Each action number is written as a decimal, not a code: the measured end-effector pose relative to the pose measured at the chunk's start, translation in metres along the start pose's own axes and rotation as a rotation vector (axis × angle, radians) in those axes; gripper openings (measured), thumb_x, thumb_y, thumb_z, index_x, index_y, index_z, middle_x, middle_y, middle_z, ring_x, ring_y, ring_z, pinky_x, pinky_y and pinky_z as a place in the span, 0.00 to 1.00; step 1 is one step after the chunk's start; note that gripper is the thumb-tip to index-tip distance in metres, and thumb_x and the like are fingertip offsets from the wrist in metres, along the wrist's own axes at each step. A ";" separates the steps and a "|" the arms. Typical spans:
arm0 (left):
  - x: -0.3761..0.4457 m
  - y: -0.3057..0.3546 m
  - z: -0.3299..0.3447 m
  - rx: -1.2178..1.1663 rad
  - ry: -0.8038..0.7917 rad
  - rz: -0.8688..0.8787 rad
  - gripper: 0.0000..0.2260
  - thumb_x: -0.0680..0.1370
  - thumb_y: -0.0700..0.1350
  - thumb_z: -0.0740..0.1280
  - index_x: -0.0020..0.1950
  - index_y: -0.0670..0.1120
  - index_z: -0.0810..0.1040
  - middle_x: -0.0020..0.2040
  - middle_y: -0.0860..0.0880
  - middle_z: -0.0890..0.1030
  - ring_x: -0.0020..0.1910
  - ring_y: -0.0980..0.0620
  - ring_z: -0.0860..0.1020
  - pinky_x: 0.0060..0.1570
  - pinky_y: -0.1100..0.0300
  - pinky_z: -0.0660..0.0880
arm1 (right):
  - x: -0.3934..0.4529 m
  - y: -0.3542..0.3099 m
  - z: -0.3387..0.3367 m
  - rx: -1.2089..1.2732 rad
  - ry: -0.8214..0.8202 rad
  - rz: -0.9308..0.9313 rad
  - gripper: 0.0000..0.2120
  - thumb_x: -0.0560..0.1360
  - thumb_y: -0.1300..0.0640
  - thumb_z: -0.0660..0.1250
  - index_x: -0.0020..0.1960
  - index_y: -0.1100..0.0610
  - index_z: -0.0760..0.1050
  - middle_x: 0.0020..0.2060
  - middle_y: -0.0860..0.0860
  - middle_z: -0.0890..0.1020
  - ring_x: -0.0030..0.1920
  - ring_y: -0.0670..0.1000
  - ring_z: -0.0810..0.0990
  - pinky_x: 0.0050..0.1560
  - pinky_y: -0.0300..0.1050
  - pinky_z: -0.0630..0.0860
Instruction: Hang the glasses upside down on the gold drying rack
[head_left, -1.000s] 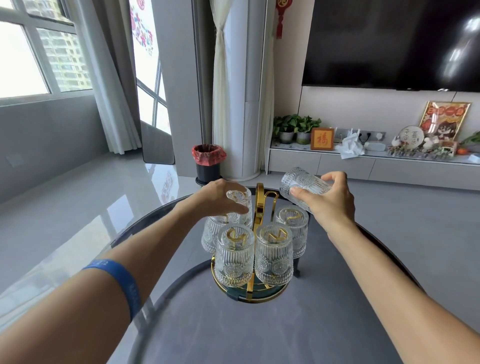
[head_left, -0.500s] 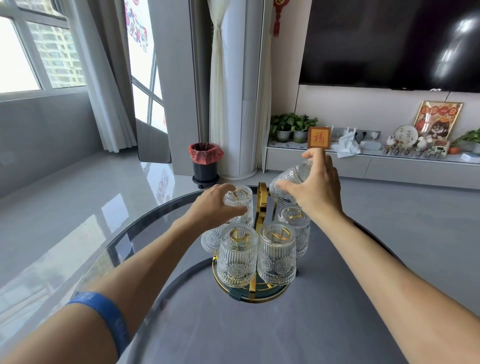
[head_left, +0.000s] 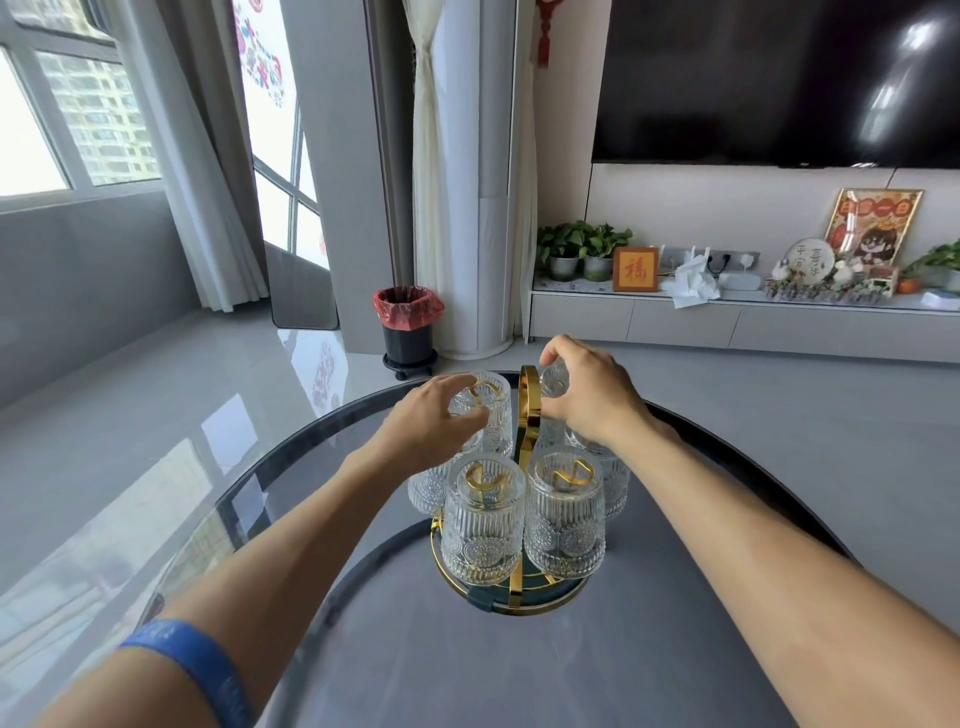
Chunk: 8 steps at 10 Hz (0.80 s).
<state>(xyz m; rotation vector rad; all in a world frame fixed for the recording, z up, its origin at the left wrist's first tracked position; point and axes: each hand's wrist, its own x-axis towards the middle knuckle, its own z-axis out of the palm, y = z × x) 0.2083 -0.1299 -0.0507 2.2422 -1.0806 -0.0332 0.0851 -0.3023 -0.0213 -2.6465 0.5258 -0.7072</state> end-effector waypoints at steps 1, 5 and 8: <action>0.001 0.000 -0.001 0.006 -0.003 0.000 0.26 0.76 0.58 0.63 0.74 0.53 0.70 0.71 0.46 0.74 0.43 0.60 0.76 0.48 0.59 0.68 | 0.002 0.002 0.006 -0.005 -0.072 0.020 0.19 0.65 0.50 0.76 0.50 0.50 0.71 0.40 0.45 0.75 0.38 0.51 0.75 0.33 0.43 0.67; 0.001 0.001 0.002 0.016 0.030 -0.014 0.26 0.78 0.63 0.58 0.71 0.52 0.72 0.70 0.47 0.76 0.62 0.49 0.77 0.54 0.59 0.67 | -0.003 0.015 -0.002 0.029 -0.280 0.071 0.19 0.78 0.46 0.61 0.68 0.46 0.71 0.73 0.49 0.68 0.69 0.54 0.68 0.58 0.44 0.63; -0.038 0.025 -0.012 -0.282 0.359 -0.025 0.18 0.82 0.55 0.58 0.64 0.46 0.77 0.57 0.48 0.82 0.55 0.50 0.79 0.55 0.47 0.76 | -0.051 0.016 -0.013 0.218 0.061 0.101 0.18 0.80 0.50 0.59 0.66 0.55 0.73 0.70 0.51 0.71 0.69 0.52 0.68 0.60 0.39 0.62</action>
